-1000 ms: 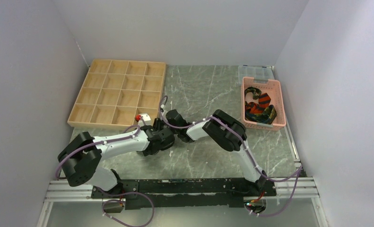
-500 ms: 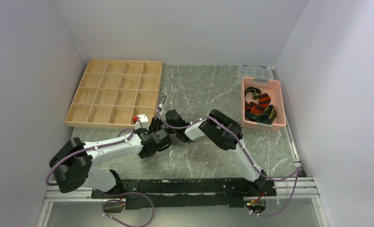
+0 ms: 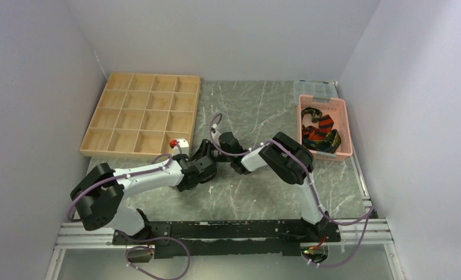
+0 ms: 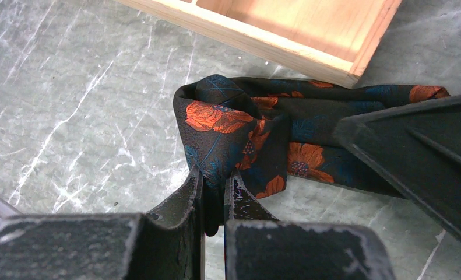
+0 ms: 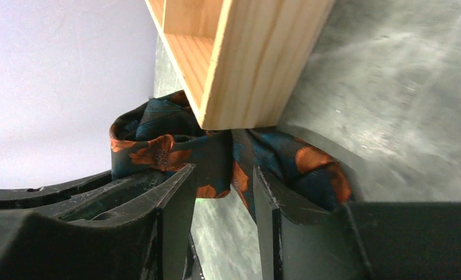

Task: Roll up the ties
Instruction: Roll the tie at the center of the board.

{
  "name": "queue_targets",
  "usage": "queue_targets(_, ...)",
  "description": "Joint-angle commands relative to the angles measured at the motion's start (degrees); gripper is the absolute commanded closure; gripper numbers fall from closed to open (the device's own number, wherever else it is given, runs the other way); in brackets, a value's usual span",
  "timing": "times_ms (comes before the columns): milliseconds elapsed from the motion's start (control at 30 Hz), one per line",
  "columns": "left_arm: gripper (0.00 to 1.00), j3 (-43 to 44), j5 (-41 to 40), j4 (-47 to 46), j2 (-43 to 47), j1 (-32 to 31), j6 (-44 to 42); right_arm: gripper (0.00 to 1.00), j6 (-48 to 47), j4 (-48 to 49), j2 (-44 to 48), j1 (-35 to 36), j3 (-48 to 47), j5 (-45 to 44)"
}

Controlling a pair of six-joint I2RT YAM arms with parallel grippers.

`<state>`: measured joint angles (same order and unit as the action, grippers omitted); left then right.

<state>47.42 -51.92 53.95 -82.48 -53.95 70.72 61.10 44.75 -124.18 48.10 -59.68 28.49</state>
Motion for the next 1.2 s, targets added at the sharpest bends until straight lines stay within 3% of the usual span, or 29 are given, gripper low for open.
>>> queue_targets(0,0.97,2.86,-1.14,-0.02,-1.2,-0.18,-0.01,0.58,0.96,4.02,3.33,-0.89,2.27,-0.41)
queue_targets(133,0.97,3.7,-0.87,-2.5,-1.36,-0.18,-2.78,0.68,2.78,6.32,3.93,-0.97,3.17,1.03)
queue_targets(367,0.97,5.98,-1.25,-4.36,-3.91,-0.19,-5.59,0.74,3.75,7.14,1.79,-1.25,1.47,4.08)
queue_targets(733,0.97,4.74,1.03,-12.96,-6.64,-0.19,-9.52,0.69,1.49,8.43,6.96,-3.58,13.43,-1.45)
queue_targets(1000,0.97,2.9,4.15,-18.05,-5.24,-0.23,-12.75,0.66,-2.31,5.72,8.07,-4.57,16.54,-4.49)
queue_targets(1067,0.92,2.04,5.21,-19.86,-3.78,-0.27,-14.33,0.66,-2.64,5.38,7.85,-4.79,16.8,-4.84)
queue_targets(1167,0.76,1.2,6.26,-21.79,-2.55,-0.27,-16.13,0.66,-2.64,5.49,7.4,-5.17,17.1,-5.16)
